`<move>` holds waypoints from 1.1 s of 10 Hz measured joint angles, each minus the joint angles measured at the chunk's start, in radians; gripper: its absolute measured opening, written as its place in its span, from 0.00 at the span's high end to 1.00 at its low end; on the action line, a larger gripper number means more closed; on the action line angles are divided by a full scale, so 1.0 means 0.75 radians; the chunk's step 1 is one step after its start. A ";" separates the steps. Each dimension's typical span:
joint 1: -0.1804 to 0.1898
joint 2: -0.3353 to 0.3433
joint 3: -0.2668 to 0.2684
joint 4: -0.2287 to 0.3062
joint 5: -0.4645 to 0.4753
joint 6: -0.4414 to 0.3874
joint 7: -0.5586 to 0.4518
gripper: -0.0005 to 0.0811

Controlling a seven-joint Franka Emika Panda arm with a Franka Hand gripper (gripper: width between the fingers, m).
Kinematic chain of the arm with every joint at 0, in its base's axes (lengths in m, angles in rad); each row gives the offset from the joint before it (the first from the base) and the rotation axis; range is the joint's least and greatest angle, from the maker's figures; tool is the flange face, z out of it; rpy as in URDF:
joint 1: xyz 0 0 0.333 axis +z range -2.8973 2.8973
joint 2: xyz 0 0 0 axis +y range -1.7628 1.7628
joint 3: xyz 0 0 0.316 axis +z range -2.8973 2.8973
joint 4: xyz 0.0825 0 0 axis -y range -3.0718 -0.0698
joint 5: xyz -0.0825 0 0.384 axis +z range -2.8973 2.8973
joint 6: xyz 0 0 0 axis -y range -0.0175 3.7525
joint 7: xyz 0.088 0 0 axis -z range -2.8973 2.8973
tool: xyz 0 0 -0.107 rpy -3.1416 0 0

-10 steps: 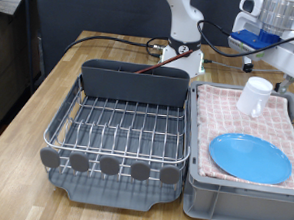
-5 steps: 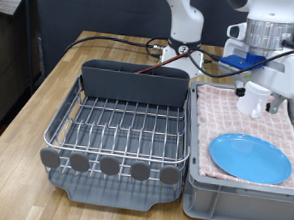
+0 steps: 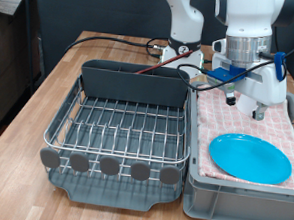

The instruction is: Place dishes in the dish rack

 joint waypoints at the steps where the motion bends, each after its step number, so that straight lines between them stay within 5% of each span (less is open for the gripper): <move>1: 0.000 0.000 0.002 -0.008 0.030 0.027 -0.066 0.01; 4: -0.001 0.006 0.019 -0.062 0.205 0.156 -0.327 0.01; 8: -0.003 0.043 0.025 -0.093 0.351 0.198 -0.495 0.01; 11: -0.045 0.101 0.073 -0.092 0.573 0.258 -0.735 0.01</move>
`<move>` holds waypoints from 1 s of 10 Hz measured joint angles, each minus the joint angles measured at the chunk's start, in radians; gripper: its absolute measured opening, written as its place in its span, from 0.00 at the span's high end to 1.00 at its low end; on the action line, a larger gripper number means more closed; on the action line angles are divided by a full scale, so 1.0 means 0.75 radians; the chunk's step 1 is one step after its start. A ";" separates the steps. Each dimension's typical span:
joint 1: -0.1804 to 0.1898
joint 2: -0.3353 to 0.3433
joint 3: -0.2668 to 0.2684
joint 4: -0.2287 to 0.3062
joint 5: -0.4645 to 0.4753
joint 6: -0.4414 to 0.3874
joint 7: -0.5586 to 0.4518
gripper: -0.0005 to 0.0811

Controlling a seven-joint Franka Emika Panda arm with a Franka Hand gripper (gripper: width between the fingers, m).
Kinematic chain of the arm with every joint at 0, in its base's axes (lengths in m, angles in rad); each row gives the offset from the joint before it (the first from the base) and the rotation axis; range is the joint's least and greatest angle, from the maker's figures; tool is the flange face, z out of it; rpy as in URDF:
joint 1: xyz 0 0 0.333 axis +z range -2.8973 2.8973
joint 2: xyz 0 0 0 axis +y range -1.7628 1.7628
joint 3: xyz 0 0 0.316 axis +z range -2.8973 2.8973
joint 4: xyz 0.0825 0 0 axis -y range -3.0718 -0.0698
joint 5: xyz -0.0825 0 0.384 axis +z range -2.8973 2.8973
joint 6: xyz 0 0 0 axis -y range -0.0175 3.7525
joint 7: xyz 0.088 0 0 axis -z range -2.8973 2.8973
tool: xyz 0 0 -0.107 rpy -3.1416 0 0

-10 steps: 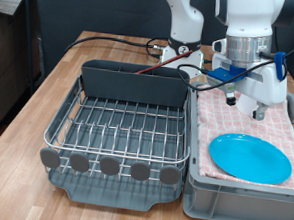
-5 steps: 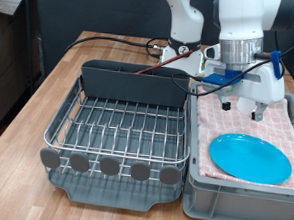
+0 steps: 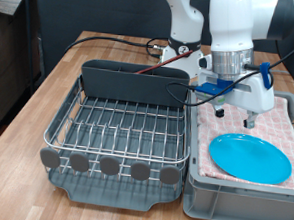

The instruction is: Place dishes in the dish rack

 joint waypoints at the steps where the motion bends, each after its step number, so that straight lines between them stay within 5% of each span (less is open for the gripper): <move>1: -0.028 0.021 0.038 0.002 0.111 0.036 -0.119 0.01; 5: -0.105 0.075 0.137 0.024 0.366 0.092 -0.406 0.01; 10: -0.120 0.104 0.157 0.058 0.424 0.094 -0.474 0.01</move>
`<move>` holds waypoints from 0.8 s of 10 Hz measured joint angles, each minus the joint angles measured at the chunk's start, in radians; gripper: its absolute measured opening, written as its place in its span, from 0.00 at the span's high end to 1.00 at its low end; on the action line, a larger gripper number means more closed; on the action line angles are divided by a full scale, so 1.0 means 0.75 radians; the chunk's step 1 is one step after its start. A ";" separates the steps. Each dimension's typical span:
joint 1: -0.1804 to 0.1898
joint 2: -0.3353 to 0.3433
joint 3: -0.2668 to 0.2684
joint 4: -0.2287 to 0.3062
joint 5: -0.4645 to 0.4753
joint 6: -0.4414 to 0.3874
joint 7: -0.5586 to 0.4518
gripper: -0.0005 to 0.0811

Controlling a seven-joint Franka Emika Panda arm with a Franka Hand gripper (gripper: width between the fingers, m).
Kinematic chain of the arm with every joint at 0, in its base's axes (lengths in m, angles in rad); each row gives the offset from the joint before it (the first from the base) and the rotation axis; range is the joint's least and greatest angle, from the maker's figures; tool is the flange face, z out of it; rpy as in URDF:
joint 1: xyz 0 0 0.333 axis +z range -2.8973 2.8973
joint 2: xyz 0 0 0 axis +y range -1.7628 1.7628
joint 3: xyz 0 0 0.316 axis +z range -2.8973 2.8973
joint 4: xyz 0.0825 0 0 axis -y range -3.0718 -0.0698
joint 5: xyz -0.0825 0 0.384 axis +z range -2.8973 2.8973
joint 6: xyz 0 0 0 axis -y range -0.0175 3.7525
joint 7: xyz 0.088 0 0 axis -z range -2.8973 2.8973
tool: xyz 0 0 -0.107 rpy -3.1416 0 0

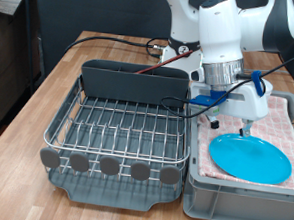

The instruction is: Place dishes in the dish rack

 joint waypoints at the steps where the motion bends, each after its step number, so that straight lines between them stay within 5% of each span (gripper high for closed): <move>1: -0.009 0.010 0.013 0.012 0.034 0.000 -0.032 0.01; 8: -0.008 0.074 0.021 0.091 0.039 -0.002 -0.063 0.01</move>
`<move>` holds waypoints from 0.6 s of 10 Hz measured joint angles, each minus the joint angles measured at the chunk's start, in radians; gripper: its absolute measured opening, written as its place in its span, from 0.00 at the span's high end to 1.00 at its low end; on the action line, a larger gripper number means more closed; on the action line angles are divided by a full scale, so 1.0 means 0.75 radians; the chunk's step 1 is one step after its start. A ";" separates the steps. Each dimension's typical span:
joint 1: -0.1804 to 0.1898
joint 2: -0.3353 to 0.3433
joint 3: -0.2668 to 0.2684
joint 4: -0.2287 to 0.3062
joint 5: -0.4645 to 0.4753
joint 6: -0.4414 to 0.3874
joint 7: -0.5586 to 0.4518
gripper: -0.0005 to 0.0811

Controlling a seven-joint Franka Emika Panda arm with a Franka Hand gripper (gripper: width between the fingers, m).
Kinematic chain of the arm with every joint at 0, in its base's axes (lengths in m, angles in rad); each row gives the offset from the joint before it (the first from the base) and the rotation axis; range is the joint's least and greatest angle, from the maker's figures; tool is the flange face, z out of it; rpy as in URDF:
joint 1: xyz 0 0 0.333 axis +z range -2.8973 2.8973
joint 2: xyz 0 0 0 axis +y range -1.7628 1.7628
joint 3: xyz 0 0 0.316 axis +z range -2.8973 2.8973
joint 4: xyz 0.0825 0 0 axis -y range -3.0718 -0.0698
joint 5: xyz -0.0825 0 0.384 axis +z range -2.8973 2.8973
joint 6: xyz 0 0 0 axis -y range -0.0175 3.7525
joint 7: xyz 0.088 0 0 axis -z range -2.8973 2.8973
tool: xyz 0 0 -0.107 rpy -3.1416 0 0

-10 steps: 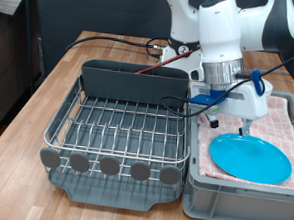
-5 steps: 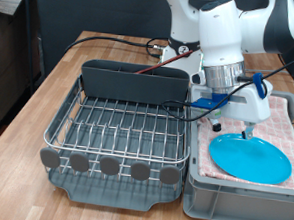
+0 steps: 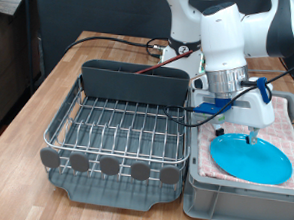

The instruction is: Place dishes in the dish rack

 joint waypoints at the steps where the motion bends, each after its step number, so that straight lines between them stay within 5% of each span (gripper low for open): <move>1: 0.004 0.002 -0.003 0.005 -0.003 0.000 0.005 0.01; 4: 0.006 0.004 -0.003 0.008 -0.003 0.000 0.009 0.01; 5: 0.007 0.005 -0.003 0.008 -0.003 0.000 0.013 0.24; 6: 0.009 0.005 -0.002 0.008 -0.001 0.001 0.015 0.24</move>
